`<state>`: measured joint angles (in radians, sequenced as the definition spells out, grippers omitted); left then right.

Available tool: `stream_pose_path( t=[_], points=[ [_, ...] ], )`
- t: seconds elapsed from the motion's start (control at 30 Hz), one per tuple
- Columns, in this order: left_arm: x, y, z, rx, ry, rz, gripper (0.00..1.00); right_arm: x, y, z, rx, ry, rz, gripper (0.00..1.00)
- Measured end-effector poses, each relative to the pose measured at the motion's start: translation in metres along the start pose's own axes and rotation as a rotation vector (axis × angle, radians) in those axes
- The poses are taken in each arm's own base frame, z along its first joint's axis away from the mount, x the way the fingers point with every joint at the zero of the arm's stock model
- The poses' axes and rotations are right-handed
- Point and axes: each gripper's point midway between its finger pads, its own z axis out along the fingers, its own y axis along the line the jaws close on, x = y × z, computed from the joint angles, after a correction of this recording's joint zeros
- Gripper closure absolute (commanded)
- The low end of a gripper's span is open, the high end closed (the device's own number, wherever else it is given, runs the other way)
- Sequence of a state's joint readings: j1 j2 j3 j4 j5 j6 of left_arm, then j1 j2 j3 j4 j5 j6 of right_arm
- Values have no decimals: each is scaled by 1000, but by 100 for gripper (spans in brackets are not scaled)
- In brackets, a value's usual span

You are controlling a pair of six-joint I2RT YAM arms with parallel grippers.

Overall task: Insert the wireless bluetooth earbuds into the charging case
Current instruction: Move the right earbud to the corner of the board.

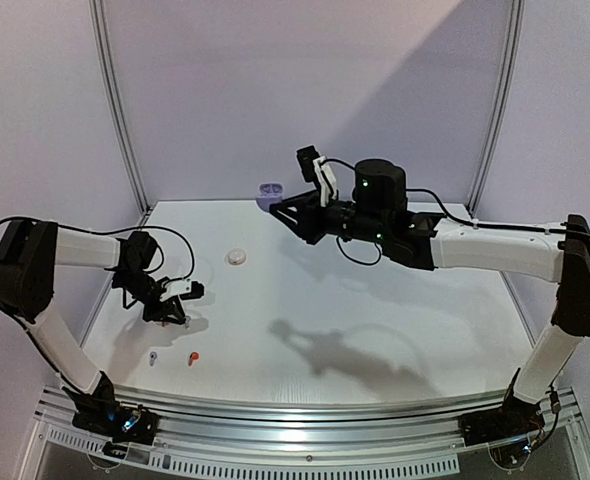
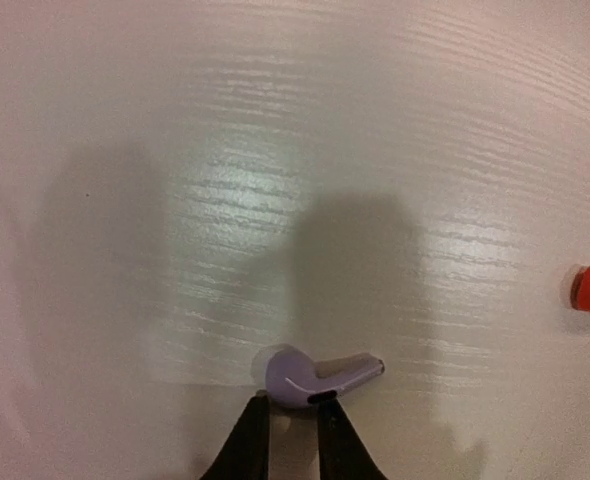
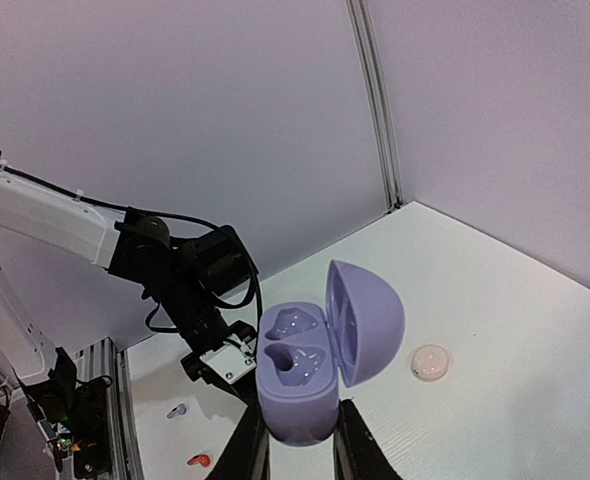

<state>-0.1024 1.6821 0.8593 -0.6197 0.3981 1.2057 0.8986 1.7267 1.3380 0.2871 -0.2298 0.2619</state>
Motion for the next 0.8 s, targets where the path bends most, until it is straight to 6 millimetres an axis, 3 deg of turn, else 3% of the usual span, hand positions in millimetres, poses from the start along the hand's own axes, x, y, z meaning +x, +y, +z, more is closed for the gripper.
stream_pose_path(
  t=[0.17,0.47,0.8],
  points=[
    [-6,-1,2,2,-5,36,83,5,-3,-4,17,10,3,95],
    [-33,-19,14,56,-34,69,82,3,-3,-16,38,7,4,95],
    [-90,-38,39,105,-54,89,83,24,-11,-35,86,38,13,95]
  ],
)
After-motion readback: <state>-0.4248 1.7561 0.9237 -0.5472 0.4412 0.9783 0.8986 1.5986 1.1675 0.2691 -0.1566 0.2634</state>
